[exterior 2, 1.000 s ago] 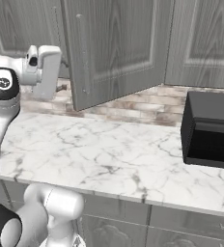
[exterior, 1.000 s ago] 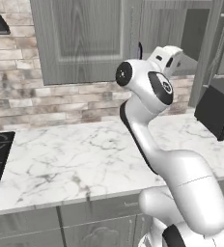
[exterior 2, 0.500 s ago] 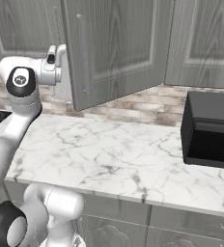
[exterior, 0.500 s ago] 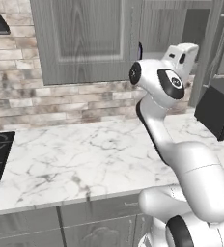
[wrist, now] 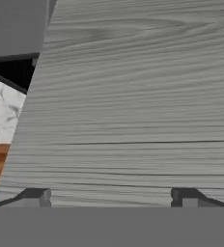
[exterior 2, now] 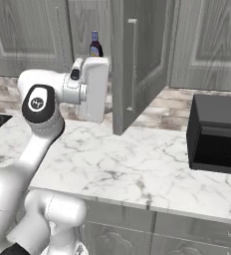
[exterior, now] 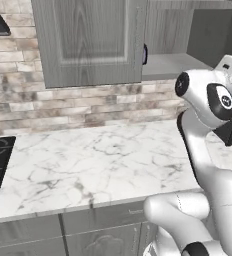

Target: Move the shaker and condiment bottle from the cabinet to the dining counter.

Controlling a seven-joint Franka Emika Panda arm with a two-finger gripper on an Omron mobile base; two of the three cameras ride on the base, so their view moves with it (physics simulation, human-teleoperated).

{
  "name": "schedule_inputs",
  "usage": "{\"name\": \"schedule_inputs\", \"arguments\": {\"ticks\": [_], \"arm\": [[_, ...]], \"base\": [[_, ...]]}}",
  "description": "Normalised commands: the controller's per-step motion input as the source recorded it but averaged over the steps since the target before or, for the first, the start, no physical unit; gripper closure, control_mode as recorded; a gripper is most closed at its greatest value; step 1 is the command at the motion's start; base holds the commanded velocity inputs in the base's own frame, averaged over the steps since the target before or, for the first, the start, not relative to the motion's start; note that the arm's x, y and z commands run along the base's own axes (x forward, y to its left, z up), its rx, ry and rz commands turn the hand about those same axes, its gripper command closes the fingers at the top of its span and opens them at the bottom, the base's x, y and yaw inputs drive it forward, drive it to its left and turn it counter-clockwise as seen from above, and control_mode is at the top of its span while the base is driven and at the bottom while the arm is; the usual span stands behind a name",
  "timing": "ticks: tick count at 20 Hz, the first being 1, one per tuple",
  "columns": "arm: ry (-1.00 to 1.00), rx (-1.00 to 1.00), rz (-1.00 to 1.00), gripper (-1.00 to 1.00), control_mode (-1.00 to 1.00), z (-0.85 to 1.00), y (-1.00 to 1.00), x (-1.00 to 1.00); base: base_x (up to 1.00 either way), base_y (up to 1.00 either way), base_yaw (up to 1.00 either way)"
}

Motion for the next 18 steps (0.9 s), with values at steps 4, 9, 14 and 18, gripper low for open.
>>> {"name": "schedule_inputs", "arguments": {"ticks": [4,9,14,18], "arm": [[-0.05,0.0,-0.05,-1.0,-1.0,-0.11,-1.0,-0.23],[-0.02,0.0,0.0,-1.0,-1.0,-0.23,-0.92,0.22],[-0.03,0.07,0.1,-1.0,-1.0,-0.15,-0.71,0.06],[-0.13,0.22,0.16,-1.0,-1.0,0.0,-0.04,0.0]], "base": [[0.0,0.0,0.0],[0.0,0.0,0.0],[0.0,0.0,0.0],[0.0,0.0,0.0]]}}
